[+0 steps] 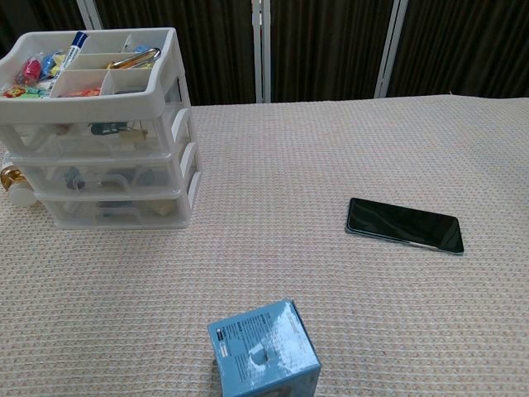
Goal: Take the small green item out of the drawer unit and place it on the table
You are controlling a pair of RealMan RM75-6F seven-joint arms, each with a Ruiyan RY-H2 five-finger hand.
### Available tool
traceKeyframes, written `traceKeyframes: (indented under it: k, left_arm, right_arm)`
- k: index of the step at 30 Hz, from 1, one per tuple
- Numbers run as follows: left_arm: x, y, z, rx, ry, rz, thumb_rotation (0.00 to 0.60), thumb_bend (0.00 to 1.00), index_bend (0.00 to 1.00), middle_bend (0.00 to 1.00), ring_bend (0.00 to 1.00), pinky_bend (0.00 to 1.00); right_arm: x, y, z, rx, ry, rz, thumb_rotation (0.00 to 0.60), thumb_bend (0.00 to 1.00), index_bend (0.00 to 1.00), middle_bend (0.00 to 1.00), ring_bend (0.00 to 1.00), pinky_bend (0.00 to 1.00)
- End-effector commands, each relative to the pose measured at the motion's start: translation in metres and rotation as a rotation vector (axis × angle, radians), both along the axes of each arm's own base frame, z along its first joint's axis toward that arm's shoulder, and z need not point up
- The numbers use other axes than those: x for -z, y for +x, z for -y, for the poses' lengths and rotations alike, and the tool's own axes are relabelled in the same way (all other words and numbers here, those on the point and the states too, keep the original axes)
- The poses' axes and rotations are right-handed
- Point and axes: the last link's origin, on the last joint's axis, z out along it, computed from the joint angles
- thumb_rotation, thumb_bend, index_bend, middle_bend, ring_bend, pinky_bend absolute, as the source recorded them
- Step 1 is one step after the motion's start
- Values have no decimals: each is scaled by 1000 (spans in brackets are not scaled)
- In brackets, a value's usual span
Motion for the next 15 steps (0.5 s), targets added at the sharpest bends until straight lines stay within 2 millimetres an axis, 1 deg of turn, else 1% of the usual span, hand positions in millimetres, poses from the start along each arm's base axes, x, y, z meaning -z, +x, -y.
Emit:
traceKeyframes:
  k: [1, 15]
  left_arm:
    - [0, 1, 0, 6, -2, 4, 600, 95, 0, 0, 0, 0]
    - [4, 2, -3, 26, -11, 26, 600, 112, 0, 0, 0, 3]
  right_arm:
    - [0, 0, 0, 1, 0, -1, 600, 21, 0, 0, 0, 0]
    - [1, -2, 1, 14, 2, 11, 600, 21, 0, 0, 0, 0]
